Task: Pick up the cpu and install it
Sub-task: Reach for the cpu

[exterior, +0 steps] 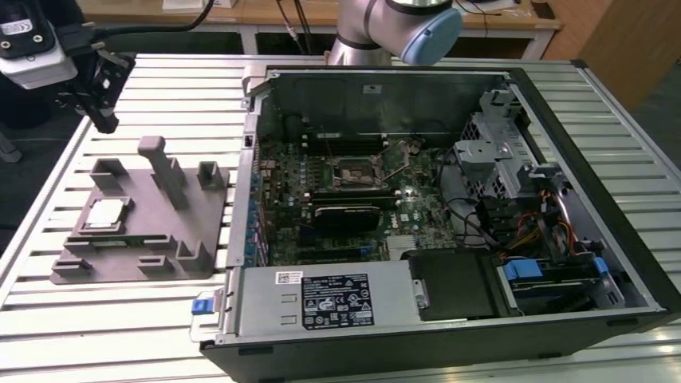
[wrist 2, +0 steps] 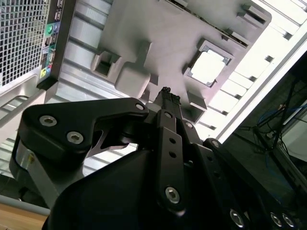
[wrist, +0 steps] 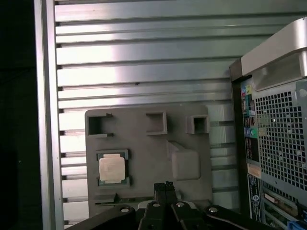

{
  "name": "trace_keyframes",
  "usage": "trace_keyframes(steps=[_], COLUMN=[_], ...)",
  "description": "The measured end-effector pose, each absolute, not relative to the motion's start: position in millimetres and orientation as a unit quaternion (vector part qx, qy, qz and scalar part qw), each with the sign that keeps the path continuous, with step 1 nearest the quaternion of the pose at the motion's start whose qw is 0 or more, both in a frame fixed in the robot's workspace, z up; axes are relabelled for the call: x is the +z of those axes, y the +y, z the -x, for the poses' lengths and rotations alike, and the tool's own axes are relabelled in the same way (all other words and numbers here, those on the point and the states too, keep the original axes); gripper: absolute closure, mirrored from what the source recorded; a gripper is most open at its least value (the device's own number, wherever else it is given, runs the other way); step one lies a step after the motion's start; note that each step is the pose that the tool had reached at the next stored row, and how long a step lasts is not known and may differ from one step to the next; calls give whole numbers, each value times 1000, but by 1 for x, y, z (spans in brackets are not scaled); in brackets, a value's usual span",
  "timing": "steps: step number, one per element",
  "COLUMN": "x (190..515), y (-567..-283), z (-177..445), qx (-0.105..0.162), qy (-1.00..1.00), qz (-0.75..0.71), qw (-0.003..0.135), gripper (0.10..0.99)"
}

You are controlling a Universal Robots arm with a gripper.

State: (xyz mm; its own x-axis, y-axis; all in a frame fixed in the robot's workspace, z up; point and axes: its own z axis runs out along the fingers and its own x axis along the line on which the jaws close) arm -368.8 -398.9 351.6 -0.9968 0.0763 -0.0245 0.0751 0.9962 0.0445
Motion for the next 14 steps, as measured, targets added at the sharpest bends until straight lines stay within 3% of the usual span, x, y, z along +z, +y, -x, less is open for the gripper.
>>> trace_keyframes(steps=[14], x=[333], y=[-399], z=[388], qx=[22], qy=[999], qz=[-38], qw=[13], gripper=[980])
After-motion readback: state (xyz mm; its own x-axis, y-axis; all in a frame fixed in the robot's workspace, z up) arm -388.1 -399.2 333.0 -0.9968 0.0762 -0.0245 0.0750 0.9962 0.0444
